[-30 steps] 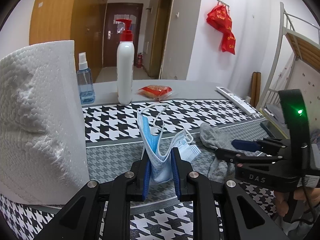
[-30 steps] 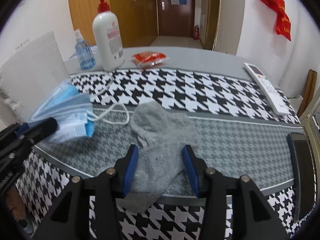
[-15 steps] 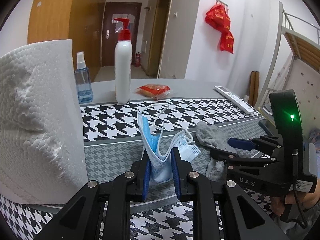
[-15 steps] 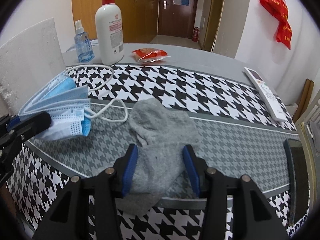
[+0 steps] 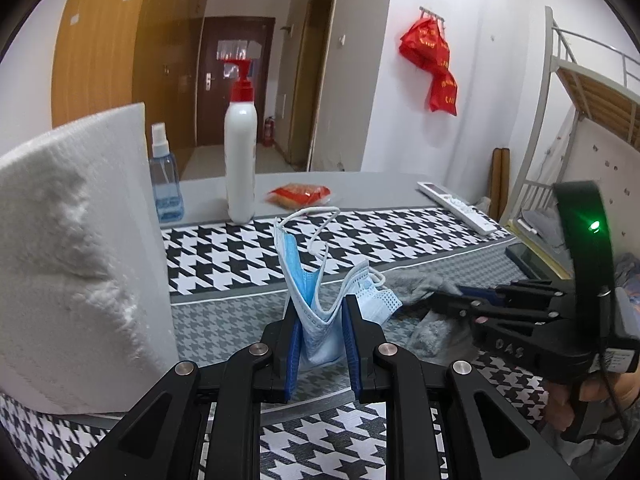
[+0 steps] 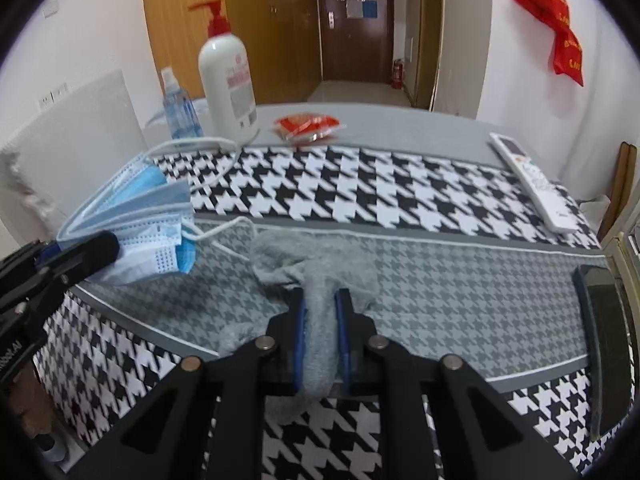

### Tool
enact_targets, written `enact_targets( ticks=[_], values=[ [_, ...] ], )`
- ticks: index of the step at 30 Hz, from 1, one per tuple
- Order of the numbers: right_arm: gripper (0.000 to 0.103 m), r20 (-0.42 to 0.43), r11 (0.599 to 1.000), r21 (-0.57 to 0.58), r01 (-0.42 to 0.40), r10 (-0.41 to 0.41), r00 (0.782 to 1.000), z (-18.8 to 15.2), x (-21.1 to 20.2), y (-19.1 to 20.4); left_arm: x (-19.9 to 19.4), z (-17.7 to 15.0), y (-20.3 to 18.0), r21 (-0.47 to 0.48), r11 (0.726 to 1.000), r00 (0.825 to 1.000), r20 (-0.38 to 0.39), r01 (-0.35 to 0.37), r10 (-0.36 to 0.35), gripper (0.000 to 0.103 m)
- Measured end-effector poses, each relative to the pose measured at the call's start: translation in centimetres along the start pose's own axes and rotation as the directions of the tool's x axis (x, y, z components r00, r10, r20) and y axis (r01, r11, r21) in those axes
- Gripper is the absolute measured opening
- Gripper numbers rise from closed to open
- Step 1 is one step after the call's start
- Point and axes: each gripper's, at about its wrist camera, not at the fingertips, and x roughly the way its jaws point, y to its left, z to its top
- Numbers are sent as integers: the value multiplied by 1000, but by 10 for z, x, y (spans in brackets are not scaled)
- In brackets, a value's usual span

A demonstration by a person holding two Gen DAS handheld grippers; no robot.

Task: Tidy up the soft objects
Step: 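Lift the grey sock with the right gripper while the left gripper holds the mask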

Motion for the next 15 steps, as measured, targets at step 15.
enact_targets(
  ticks=[15],
  values=[
    [18, 105, 1000, -12, 1, 1, 994, 7, -43, 12, -30, 4, -2, 46, 998, 998, 46, -37, 34, 21]
  ],
)
